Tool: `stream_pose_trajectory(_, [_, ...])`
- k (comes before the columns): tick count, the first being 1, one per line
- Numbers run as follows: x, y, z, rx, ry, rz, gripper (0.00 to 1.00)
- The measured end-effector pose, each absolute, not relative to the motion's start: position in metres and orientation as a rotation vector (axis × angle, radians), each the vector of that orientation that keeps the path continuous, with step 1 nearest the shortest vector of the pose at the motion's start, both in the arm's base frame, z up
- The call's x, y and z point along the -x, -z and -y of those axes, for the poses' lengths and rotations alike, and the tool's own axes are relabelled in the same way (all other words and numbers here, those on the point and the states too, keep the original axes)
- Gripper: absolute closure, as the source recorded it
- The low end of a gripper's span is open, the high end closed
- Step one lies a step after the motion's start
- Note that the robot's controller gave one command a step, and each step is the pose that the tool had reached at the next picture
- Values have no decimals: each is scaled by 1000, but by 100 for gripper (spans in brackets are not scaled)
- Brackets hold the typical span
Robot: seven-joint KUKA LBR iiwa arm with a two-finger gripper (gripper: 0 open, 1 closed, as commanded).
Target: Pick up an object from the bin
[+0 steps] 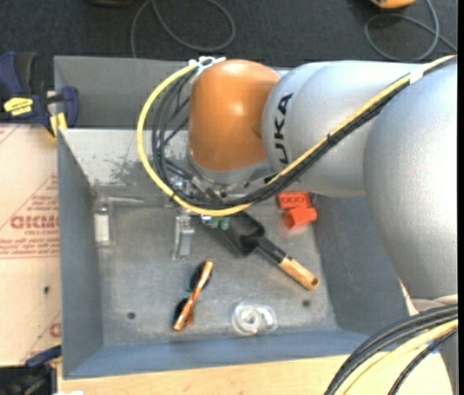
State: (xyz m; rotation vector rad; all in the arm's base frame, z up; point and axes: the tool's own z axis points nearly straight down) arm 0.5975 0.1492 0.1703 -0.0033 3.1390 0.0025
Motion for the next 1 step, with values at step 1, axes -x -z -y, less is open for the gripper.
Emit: stream_pose_trajectory(1, [-587, -162, -133, 147, -5, -3132, 0])
